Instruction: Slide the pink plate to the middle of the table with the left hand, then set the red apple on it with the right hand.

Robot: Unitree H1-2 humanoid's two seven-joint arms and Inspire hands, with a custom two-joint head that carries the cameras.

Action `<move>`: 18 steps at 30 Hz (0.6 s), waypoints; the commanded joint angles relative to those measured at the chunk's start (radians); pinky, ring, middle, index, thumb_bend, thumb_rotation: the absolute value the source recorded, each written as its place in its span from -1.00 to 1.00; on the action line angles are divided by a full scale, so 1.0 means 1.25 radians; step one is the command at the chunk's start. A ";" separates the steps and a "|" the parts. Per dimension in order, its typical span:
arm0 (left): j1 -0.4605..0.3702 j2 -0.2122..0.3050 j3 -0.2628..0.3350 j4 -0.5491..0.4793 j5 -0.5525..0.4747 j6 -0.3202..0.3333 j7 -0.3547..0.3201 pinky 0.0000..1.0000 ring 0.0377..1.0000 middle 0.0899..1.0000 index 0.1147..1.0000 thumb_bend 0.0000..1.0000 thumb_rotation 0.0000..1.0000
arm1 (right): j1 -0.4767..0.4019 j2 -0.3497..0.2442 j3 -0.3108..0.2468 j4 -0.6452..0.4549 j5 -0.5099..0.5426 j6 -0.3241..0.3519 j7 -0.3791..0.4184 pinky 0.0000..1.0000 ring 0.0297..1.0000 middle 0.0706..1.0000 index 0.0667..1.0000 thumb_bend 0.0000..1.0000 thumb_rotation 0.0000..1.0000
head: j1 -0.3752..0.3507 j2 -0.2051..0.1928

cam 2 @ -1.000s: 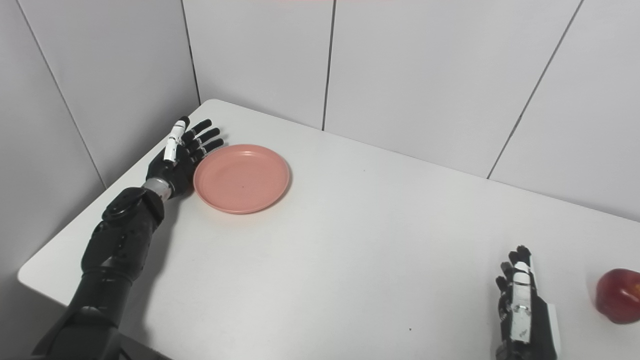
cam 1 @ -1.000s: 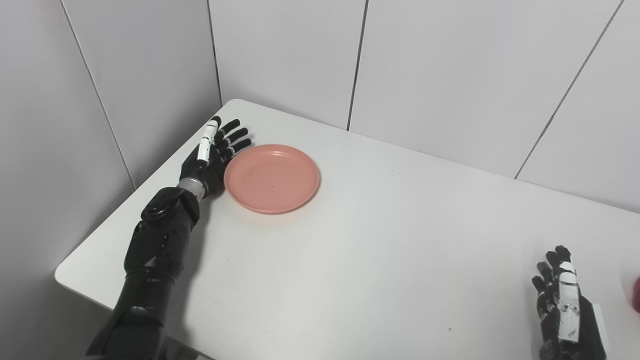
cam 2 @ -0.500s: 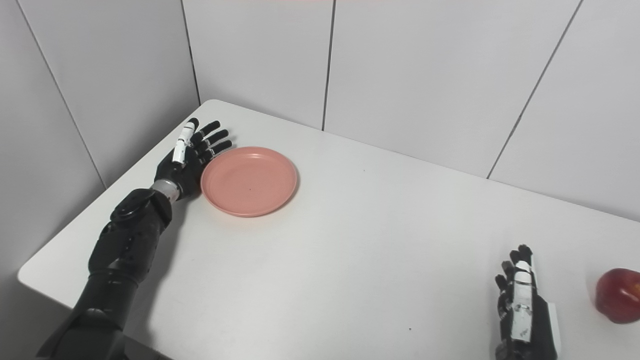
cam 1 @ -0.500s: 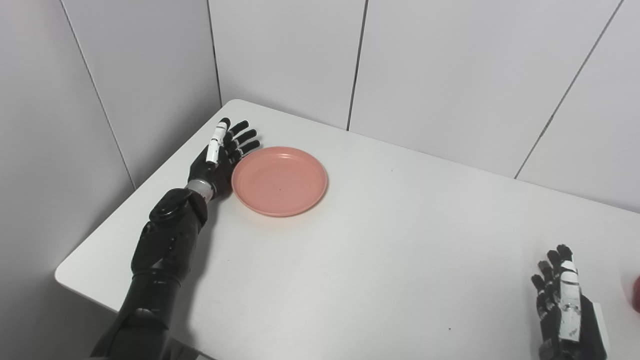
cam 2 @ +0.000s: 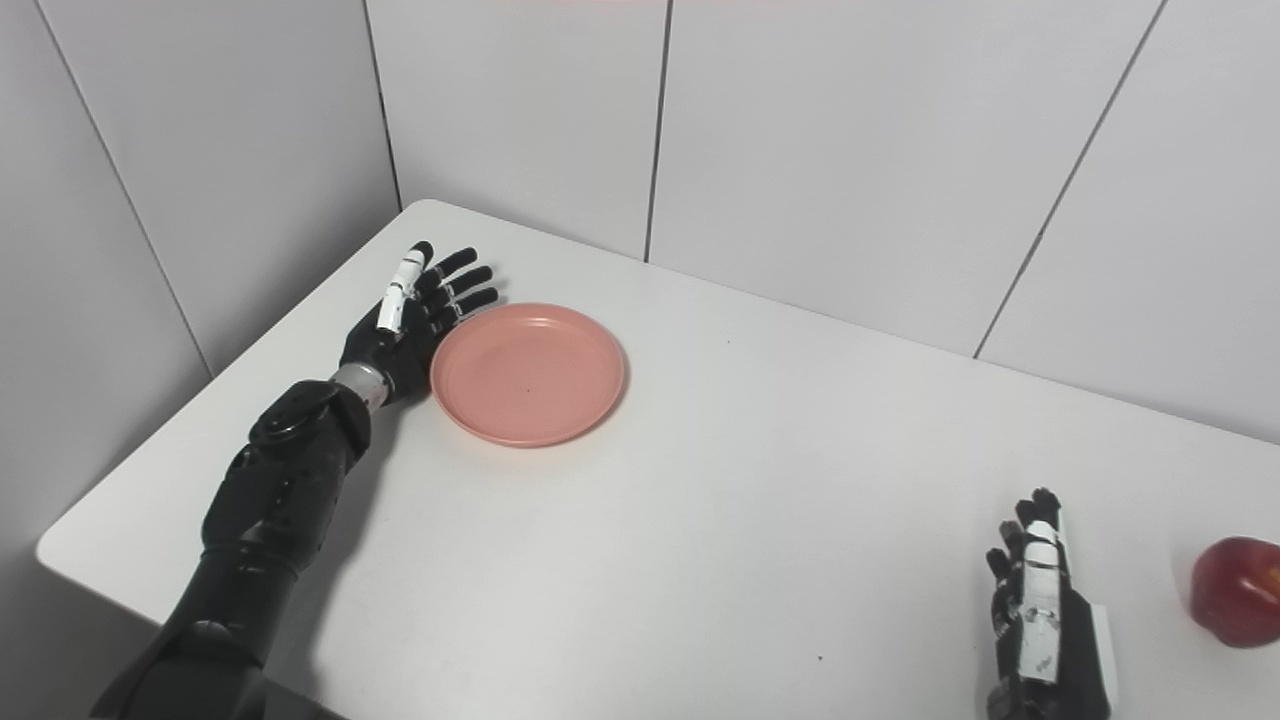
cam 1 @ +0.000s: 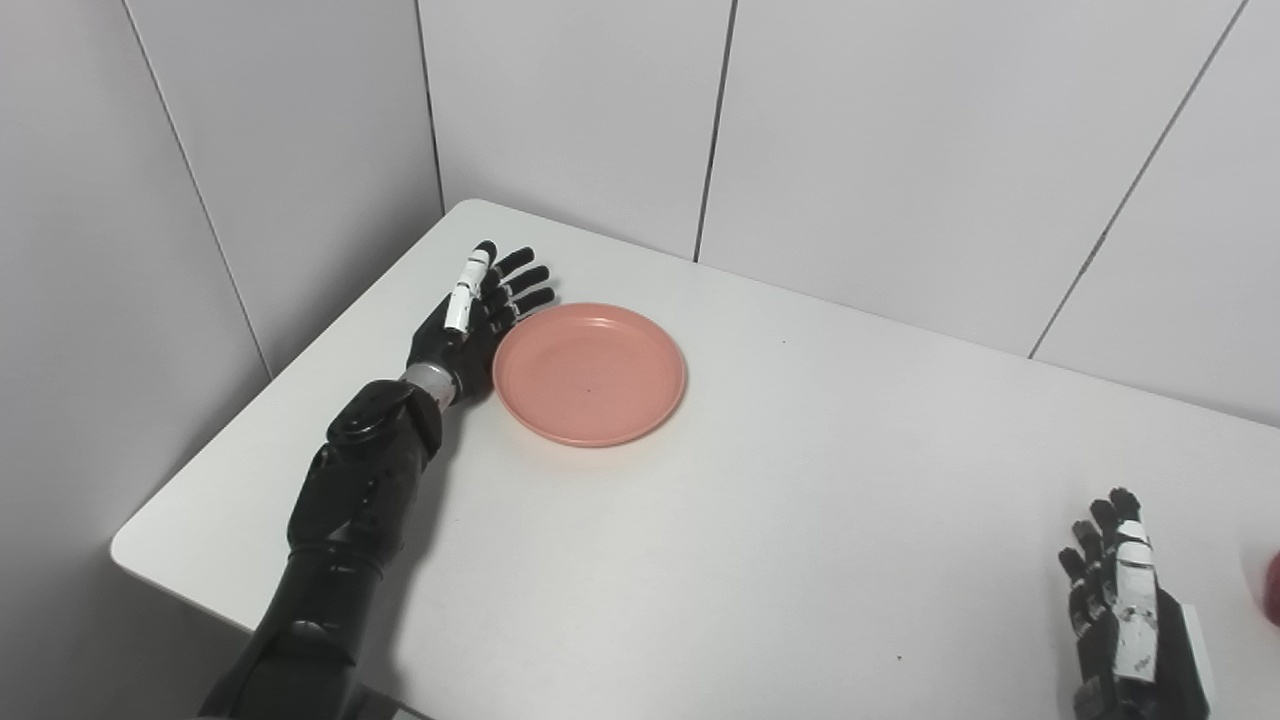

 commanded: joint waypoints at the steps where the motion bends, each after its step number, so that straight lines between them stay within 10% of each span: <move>1: -0.001 -0.013 -0.012 0.018 0.016 0.012 0.006 0.68 0.67 0.67 0.63 -0.35 1.00 | -0.018 0.003 -0.001 -0.029 0.004 -0.004 0.001 1.00 1.00 1.00 1.00 -0.68 1.00 | 0.000 0.001; 18: -0.001 -0.050 -0.034 0.021 0.021 -0.008 -0.015 0.70 0.68 0.68 0.63 -0.29 1.00 | -0.018 0.007 0.000 -0.025 0.009 -0.020 0.002 1.00 1.00 1.00 1.00 -0.67 1.00 | -0.023 0.014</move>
